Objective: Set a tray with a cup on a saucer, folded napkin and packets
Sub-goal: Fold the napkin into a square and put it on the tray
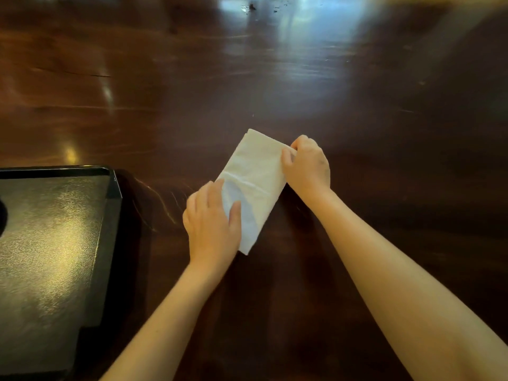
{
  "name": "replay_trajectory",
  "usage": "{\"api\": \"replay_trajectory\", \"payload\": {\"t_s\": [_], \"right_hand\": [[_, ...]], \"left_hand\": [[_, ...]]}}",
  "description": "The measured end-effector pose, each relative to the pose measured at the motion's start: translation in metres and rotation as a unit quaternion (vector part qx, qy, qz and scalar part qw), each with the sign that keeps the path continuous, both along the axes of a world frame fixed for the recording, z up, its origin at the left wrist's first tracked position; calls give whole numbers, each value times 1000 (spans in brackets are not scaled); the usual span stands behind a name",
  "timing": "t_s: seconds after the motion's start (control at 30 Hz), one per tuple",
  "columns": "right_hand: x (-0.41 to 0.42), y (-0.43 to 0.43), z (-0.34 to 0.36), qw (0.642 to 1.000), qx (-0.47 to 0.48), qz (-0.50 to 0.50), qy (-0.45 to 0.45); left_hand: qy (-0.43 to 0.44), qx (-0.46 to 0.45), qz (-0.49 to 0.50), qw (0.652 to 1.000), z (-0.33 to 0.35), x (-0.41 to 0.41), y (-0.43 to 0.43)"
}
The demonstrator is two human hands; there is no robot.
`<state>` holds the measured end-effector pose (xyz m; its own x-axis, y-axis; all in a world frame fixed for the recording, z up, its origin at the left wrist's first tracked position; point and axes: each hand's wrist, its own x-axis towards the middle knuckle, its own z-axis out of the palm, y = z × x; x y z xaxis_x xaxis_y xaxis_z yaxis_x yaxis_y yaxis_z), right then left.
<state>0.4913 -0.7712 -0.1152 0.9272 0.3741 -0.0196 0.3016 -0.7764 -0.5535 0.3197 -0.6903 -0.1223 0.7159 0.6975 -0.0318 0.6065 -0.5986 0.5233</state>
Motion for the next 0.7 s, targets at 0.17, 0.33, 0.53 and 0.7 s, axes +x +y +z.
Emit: {"api": "replay_trajectory", "payload": {"t_s": [0.17,0.33,0.53,0.7], "right_hand": [[-21,-34,6,994,-95,-48,-15],[-26,-23,10,981,-41,132,-139],[-29,-8,-33,906,-200,353,-121],[-13,-20,-39,922,-191,304,-145]], "left_hand": [[72,86,13,994,-8,-2,-2],[95,121,-23,988,-14,6,-15],[116,121,-12,986,-31,11,-21],[134,143,-31,980,-33,8,-13]]}}
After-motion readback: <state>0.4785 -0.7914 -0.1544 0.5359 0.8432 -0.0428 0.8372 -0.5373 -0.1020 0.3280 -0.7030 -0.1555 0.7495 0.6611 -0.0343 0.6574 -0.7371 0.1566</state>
